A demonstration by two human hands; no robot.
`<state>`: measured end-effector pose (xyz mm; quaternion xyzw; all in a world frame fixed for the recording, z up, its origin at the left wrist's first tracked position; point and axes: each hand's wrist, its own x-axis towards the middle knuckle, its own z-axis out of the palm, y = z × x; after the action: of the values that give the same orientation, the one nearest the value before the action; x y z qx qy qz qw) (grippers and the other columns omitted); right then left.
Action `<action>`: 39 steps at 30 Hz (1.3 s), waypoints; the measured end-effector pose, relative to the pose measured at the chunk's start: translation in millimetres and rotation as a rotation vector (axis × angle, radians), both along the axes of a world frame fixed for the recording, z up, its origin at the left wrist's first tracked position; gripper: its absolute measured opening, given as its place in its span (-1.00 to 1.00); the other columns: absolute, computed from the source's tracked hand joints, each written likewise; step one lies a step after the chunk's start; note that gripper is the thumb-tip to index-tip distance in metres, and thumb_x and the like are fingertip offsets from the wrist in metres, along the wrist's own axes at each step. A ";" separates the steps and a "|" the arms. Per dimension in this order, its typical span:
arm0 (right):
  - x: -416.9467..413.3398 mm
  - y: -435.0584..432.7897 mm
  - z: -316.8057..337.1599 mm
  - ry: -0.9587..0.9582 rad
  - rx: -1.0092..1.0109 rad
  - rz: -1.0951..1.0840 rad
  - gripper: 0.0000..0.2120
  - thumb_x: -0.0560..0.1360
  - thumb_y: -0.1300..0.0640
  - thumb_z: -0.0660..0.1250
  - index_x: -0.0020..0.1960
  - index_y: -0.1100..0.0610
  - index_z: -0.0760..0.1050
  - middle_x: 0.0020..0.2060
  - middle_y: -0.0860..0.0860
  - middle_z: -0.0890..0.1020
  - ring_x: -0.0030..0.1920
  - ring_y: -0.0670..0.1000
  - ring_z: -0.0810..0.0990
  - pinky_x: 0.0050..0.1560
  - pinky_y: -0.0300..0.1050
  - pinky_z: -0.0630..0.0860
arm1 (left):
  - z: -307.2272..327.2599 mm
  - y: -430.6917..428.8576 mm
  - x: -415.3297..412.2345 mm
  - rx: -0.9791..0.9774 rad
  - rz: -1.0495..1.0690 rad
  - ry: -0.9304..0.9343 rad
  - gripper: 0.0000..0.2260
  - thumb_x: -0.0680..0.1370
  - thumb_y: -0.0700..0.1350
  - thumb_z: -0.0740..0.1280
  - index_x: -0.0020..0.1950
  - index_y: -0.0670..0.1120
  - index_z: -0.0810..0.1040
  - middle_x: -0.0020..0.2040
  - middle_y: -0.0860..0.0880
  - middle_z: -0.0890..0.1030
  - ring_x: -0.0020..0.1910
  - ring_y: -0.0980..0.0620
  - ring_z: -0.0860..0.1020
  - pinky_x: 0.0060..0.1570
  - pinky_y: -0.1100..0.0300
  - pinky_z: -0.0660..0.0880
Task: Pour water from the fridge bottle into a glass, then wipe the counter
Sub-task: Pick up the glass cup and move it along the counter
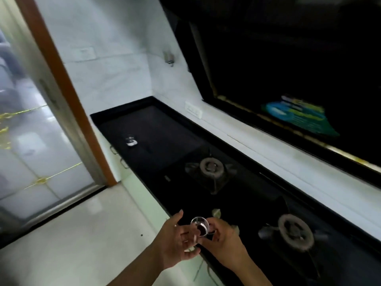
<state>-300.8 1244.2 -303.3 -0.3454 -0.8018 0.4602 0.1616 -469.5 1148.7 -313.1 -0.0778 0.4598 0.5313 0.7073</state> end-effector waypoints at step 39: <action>-559.0 161.9 -85.4 -0.436 -0.001 0.205 -0.61 0.40 -0.14 0.50 0.07 -0.06 0.40 -0.04 -0.17 0.58 -0.04 -0.20 0.58 -0.09 -0.25 0.53 | -90.1 158.6 -516.3 -0.069 0.137 0.168 -0.45 0.63 0.14 0.26 0.45 -0.23 0.40 0.20 -0.16 0.53 -0.01 -0.07 0.56 0.08 0.00 0.53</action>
<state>-859.8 1406.1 -388.7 -0.3535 -0.8482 0.3893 -0.0631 -985.8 1307.3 -403.2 -0.0888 0.5291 0.5668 0.6252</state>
